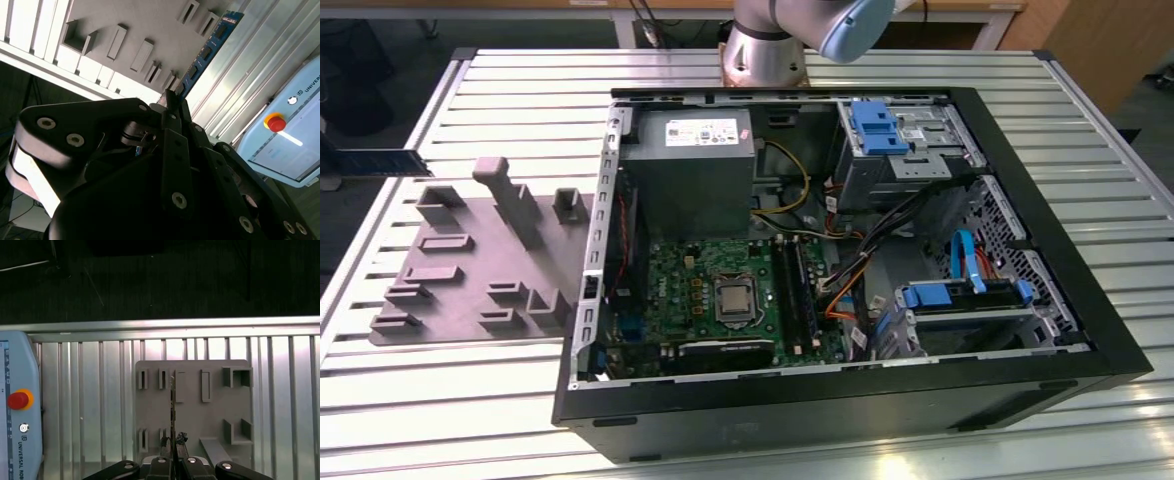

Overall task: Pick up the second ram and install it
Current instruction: 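Pick up the second ram and move it above second insertion slot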

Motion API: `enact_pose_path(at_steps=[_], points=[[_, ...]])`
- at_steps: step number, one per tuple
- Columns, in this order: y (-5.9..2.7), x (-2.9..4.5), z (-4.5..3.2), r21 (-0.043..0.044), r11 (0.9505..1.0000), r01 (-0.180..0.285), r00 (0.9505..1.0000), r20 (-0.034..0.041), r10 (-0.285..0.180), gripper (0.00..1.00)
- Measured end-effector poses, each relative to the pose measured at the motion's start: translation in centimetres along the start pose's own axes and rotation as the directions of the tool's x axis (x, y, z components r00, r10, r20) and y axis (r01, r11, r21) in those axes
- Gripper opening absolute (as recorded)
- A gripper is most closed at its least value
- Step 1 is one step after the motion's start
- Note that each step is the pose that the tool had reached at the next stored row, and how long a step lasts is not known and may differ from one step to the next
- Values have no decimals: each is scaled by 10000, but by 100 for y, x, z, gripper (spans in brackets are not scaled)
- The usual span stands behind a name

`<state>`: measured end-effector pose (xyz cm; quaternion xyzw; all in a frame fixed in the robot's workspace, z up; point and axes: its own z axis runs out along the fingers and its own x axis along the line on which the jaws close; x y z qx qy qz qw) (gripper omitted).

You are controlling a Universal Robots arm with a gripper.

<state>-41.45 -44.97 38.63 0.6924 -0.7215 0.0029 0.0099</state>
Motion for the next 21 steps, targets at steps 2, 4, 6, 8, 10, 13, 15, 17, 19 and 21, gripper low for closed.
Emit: enact_pose_path(at_steps=[2, 4, 6, 8, 10, 13, 15, 17, 19, 21], points=[[0, -2, -13, 0, 10000, -2, 10000, -5, 2, 14], [0, -4, -25, 1, 10000, -5, 10000, -10, 5, 14], [0, -7, -38, 0, 10000, -8, 10000, -16, 8, 14], [1, -9, -50, 1, 10000, -11, 10000, -22, 11, 14], [1, -13, -63, 1, 10000, -15, 10000, -29, 15, 14], [1, -17, -85, 2, 10000, -20, 10000, -39, 20, 14], [2, -20, -102, 1, 10000, -25, 10000, -46, 25, 14], [2, -22, -117, 2, 10000, -30, 10000, -50, 30, 14], [2, -23, -134, 2, 10000, -34, 10000, -56, 34, 14], [2, -24, -137, 4, 10000, -35, 10000, -54, 35, 14]])
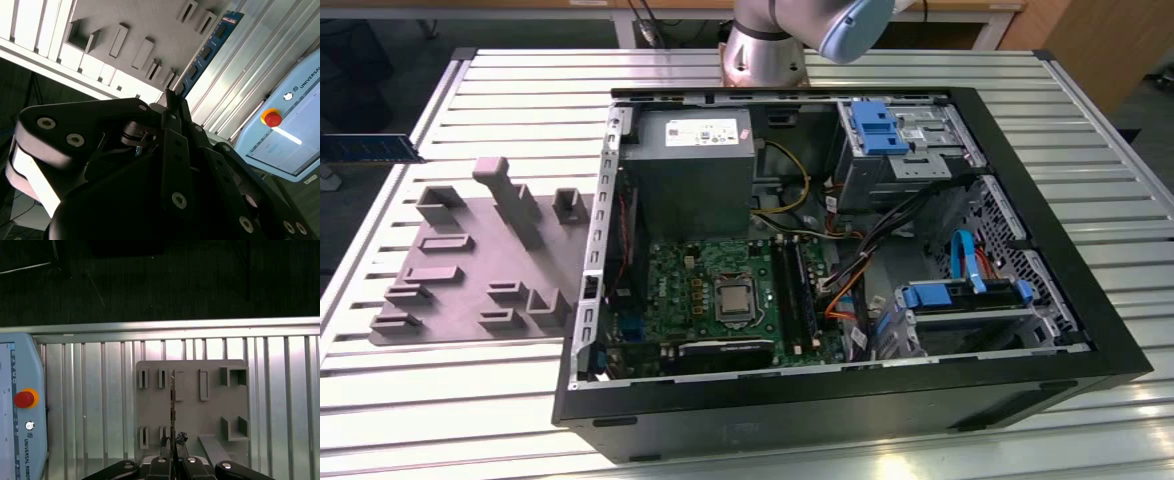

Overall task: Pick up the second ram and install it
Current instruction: 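Pick up the second ram and move it above second insertion slot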

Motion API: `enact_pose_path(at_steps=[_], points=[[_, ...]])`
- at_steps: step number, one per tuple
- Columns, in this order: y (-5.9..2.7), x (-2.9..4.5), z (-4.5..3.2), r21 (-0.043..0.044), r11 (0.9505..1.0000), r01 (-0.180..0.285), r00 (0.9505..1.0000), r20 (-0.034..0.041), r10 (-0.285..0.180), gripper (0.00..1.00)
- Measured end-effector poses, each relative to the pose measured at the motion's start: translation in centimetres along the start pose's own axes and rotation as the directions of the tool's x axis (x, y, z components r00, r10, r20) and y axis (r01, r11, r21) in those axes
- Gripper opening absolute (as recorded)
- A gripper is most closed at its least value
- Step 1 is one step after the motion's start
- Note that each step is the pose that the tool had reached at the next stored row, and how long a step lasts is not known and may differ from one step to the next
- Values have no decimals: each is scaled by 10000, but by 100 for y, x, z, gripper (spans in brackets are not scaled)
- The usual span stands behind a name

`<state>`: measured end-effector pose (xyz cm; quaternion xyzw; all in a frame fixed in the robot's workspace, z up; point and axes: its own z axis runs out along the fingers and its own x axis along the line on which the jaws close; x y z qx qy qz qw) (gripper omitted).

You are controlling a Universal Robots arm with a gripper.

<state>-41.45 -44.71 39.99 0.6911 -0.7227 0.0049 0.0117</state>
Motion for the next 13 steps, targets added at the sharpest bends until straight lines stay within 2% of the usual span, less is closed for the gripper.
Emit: enact_pose_path(at_steps=[5, 13], points=[[-1, -1, -2, -1, 10000, -1, 10000, -2, 1, 14], [-49, -2, -2, 0, 10000, 0, 10000, -2, 0, 14]])
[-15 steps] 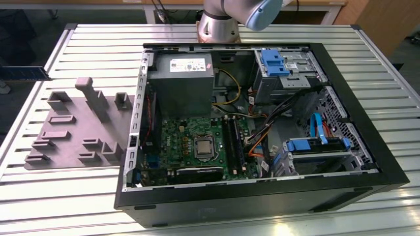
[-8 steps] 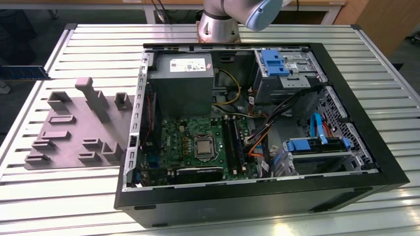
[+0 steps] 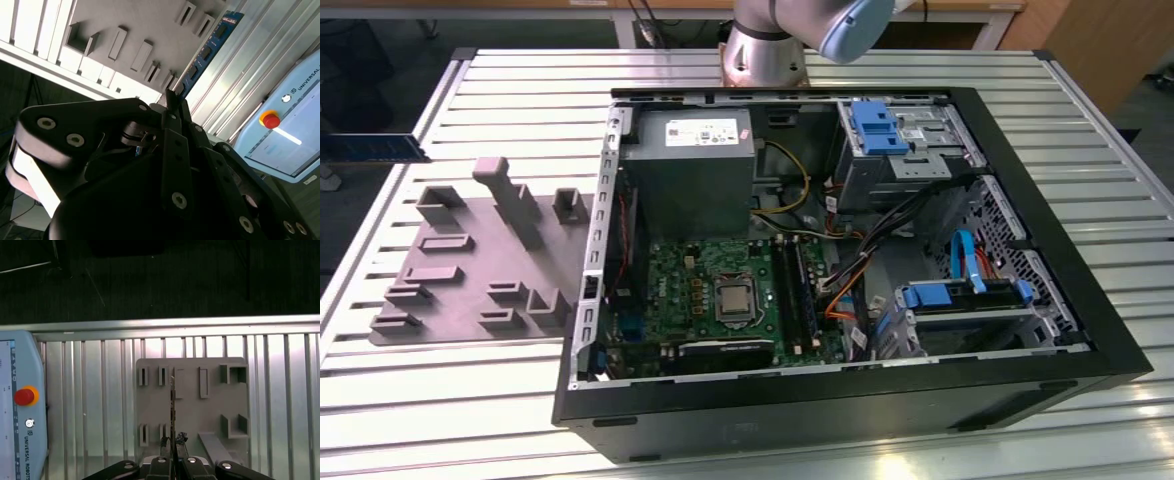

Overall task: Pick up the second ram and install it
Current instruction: 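Pick up the second ram and move it above second insertion slot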

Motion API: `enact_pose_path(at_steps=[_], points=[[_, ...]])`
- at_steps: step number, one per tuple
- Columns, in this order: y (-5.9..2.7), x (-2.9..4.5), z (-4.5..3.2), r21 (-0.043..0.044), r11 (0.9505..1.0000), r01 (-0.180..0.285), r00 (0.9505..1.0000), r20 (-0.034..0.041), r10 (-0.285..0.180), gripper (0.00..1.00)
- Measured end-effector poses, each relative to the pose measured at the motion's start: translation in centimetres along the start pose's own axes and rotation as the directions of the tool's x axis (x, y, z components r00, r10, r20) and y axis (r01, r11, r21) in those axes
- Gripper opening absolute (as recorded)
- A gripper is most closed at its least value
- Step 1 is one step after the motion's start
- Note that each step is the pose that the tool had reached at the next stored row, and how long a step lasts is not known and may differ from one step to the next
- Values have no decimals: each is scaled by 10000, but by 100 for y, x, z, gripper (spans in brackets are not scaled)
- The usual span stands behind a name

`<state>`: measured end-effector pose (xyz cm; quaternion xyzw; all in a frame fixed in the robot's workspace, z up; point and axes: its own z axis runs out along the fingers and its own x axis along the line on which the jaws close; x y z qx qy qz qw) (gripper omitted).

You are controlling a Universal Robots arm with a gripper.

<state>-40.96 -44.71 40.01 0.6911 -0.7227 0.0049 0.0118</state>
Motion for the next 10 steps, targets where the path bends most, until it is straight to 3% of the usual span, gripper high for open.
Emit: enact_pose_path(at_steps=[10], points=[[-35, -2, 0, 0, 10000, 0, 10000, 0, 0, 14]])
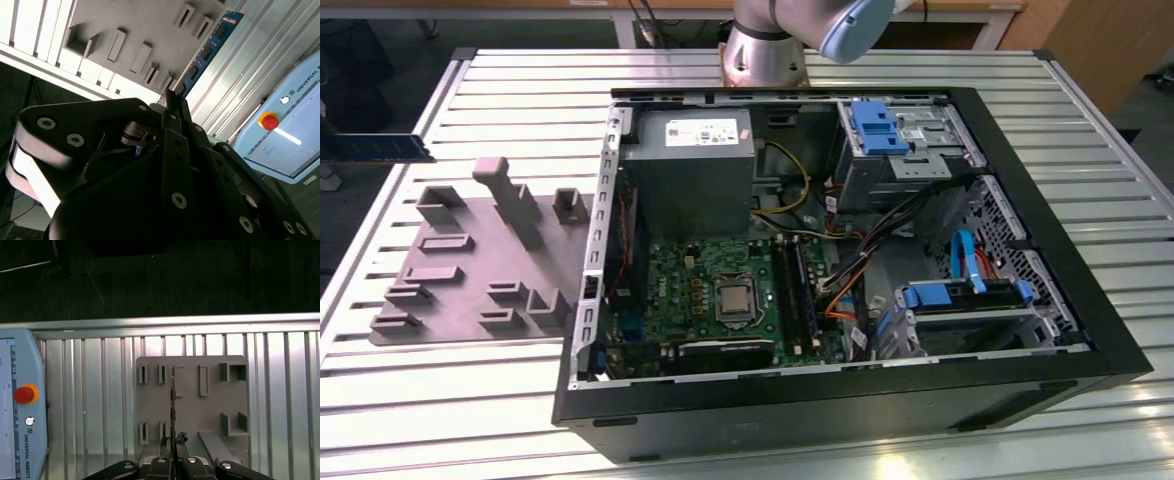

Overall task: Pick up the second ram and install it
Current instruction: 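Pick up the second ram and move it above second insertion slot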

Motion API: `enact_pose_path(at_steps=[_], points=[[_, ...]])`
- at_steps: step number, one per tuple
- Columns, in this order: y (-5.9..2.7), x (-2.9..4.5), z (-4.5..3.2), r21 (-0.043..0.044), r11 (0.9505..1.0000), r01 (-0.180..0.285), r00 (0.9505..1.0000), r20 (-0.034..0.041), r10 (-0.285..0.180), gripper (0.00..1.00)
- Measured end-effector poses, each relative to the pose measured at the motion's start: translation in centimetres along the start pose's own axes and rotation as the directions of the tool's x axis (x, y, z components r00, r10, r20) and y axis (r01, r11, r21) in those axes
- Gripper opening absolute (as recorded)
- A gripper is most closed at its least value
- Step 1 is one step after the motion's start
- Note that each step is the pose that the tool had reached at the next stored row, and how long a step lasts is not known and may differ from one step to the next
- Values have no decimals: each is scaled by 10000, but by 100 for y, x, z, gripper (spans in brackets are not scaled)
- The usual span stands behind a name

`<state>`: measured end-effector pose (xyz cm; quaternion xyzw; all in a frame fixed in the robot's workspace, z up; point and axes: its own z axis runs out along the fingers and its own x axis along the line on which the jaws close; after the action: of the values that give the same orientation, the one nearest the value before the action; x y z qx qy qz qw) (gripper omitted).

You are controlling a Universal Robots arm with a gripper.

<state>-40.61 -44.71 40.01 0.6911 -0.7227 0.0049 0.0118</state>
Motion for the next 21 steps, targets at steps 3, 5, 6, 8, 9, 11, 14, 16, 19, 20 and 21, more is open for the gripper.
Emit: enact_pose_path(at_steps=[3, 5, 6, 8, 9, 11, 14, 16, 19, 20, 21], points=[[-8, 0, 0, 1, 10000, 0, 10000, 0, 0, 14], [-14, -1, 0, 0, 10000, 0, 10000, -1, 0, 14], [-16, -1, 0, 0, 10000, 0, 10000, -1, 0, 14], [-21, -1, 0, 0, 10000, 0, 10000, 0, 0, 14], [-23, -1, 0, 1, 10000, 0, 10000, 0, 0, 14], [-28, -1, -1, 0, 10000, 0, 10000, -1, 0, 14], [-37, -2, -1, 0, 10000, 1, 10000, 0, -1, 14], [-43, -2, -1, -1, 10000, 0, 10000, -1, 0, 14], [-56, -2, -1, -1, 10000, 0, 10000, -1, 0, 14], [-61, -3, -1, 0, 10000, 1, 10000, 0, -1, 14], [-65, -3, 0, 1, 10000, 0, 10000, 0, 0, 14]])
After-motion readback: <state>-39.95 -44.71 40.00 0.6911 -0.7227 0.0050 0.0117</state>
